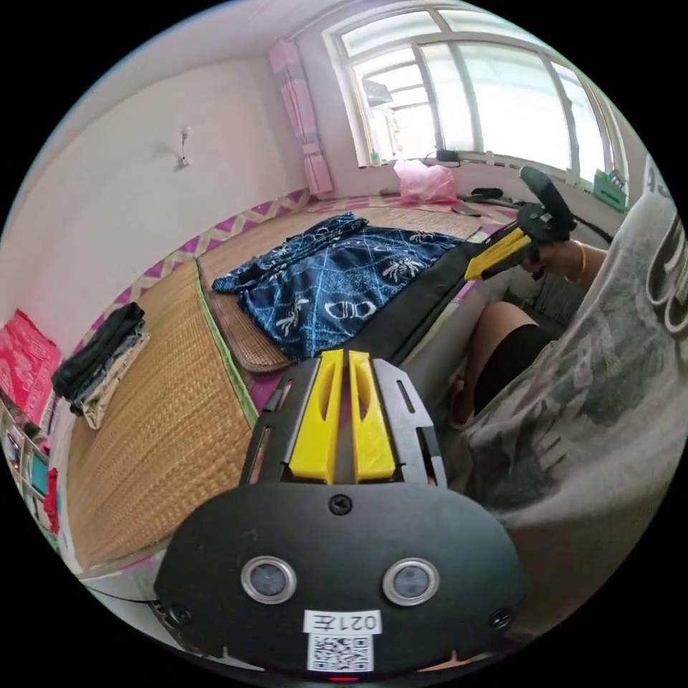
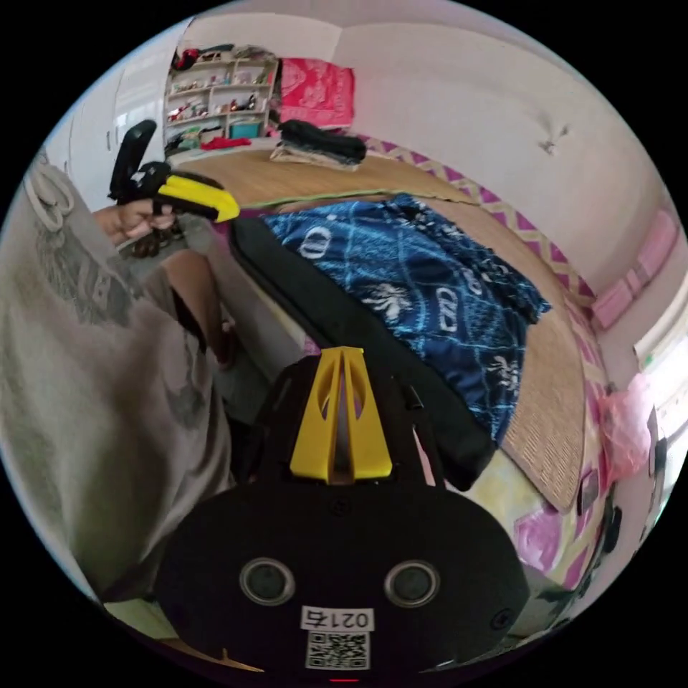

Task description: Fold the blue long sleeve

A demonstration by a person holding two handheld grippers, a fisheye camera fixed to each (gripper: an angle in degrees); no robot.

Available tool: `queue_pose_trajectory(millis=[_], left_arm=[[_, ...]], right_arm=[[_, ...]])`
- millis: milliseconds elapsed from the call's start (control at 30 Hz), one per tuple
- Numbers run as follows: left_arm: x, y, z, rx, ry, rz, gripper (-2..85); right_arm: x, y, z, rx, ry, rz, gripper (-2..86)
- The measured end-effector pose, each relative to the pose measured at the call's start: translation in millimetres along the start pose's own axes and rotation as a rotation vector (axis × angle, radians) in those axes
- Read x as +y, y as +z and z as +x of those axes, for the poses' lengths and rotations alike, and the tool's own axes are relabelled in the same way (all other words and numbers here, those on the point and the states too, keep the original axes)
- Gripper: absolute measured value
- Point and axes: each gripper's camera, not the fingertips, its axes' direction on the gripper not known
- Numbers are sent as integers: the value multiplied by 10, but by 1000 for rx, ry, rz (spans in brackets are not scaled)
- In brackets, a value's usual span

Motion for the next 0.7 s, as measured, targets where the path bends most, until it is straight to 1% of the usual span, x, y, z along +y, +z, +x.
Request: queue_pose_trajectory(millis=[67,100,200,233,267,300,333,400,467,500,533,567,633,700], left_arm=[[-43,83,50,-28,-2,22,-7],[-49,110,66,-41,-16,55,-8],[81,192,143,-83,-8,138,-9],[170,358,169,-86,14,79,-9],[214,487,163,-68,20,10,-9],[340,788,130,-7,19,-155,-10],[533,758,48,43,-36,-103,-10],[691,699,-71,92,-92,-144,-10],[740,663,-137,101,-102,-195,-10],[730,589,-166,80,-112,-183,-10],[693,449,-183,68,-119,-99,-10],[662,385,-188,71,-120,-53,-10],[484,344,-187,80,-101,45,-10],[355,570,-175,56,-75,24,-10]], right_arm=[[-8,-80,117,36,90,83,-10],[-24,-56,133,39,97,83,-10],[-118,278,108,132,88,-10,-10],[-119,474,81,171,92,-74,-9],[-94,682,18,168,74,-154,-9],[-69,723,-30,173,71,-150,-9],[-11,723,-138,189,61,-124,-8],[37,730,-286,220,42,-120,-8],[33,753,-411,231,8,-161,-8],[12,759,-429,231,-2,-187,-7],[-37,750,-433,250,10,-219,-7],[-58,665,-417,291,50,-151,-7],[-54,569,-338,307,127,-46,-7],[-16,682,-199,325,192,-75,-7]])
